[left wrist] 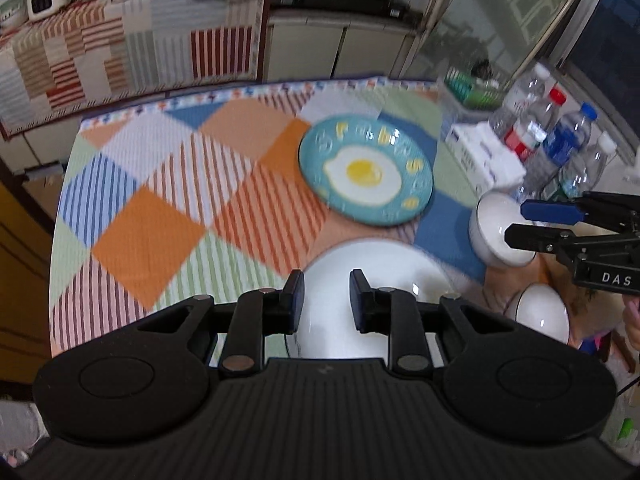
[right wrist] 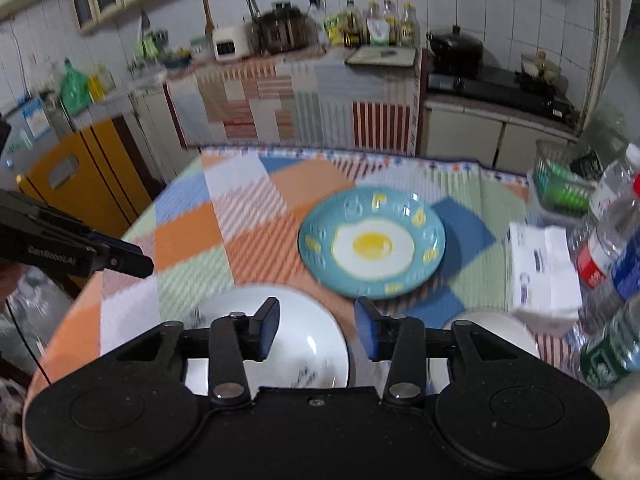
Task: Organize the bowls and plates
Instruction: 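Move both grippers to the rim of the teal fried-egg plate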
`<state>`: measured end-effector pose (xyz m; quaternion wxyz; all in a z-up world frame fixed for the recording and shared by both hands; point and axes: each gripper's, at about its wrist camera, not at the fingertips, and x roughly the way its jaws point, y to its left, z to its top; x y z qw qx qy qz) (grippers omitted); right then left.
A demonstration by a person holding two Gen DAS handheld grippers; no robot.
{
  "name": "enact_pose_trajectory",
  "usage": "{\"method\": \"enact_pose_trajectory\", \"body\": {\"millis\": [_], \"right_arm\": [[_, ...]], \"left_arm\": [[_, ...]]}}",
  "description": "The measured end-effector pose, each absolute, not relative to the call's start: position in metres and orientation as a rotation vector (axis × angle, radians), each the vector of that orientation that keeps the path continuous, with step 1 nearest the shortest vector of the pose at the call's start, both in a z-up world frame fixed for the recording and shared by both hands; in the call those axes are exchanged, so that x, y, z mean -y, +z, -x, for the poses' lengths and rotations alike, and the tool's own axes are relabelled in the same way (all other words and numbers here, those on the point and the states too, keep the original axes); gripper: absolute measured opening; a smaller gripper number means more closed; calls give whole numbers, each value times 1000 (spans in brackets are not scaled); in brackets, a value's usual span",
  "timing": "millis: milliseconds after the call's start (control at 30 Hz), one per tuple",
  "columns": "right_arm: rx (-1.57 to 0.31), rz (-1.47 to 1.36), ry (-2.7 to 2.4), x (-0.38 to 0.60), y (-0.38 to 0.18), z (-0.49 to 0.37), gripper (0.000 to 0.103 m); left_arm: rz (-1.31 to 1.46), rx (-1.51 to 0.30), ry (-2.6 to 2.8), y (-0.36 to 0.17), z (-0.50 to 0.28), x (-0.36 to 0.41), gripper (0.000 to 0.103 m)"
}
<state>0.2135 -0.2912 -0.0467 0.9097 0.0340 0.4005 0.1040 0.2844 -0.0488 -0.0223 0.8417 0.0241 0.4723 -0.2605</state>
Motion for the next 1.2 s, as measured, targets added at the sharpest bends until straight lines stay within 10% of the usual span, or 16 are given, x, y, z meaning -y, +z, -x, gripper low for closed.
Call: {"method": "enact_pose_trajectory", "body": {"millis": [100,600,933,1200], "right_arm": [[-878,-177,272,306,-47,-234,62],[-949,-342,122,377,-122,-330,68],[-975,-604,11,395,-187,-363,66],[-992,-577,-34,405,-200,-377,57]], "left_arm": [[-45,-965,-551,-19,-296,52,43],[39,-873,-536,-70,-374,88,87],[146,-970,-546,-143,-433,105,84],[163,-1066,-522,-176,-451,124,49]]}}
